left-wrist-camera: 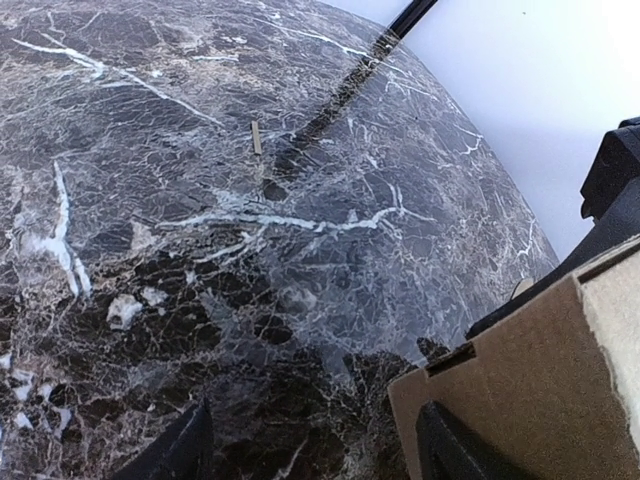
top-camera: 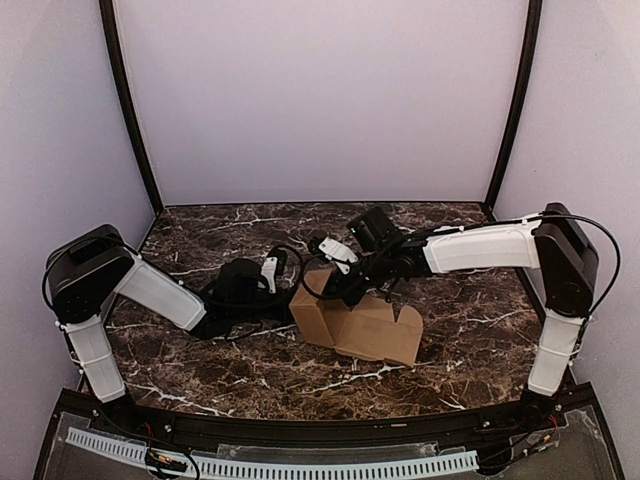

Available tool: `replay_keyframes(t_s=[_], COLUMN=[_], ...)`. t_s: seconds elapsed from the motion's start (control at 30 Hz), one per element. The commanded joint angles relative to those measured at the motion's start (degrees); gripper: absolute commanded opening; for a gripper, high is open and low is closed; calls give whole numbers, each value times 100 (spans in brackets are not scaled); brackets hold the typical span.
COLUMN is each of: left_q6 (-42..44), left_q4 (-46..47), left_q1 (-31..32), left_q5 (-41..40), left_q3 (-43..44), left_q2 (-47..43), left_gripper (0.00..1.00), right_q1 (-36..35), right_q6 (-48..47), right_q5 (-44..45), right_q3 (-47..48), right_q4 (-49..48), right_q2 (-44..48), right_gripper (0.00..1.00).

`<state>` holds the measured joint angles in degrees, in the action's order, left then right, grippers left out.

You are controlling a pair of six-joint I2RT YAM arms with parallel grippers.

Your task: Fold the paper box

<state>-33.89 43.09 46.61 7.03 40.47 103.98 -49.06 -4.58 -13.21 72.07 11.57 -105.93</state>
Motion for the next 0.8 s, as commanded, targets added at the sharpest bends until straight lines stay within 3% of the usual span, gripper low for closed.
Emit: replay_keyframes(t_s=[0.0, 0.13, 0.3, 0.43, 0.77], left_q6=[-69, 180, 405, 433, 80], left_q4=[404, -998, -1516, -1458, -328], left_q1=[248, 160, 39, 35, 41], left_q5=[434, -519, -820, -727, 645], left_q3=[10, -164, -283, -141, 411], left_q2=[-228, -746, -1059, -829, 80], left_gripper=[71, 73, 74, 74, 73], right_q1=[-200, -201, -201, -201, -202], right_q6=[408, 368, 326, 338, 859], right_q5=[1119, 1424, 1386, 1356, 1169], right_q3=[537, 460, 151, 58, -306], right_q4=[-816, -754, -809, -863, -1688], right_q2=[-382, -250, 25, 72, 91], right_gripper=[0, 0, 0, 0, 0])
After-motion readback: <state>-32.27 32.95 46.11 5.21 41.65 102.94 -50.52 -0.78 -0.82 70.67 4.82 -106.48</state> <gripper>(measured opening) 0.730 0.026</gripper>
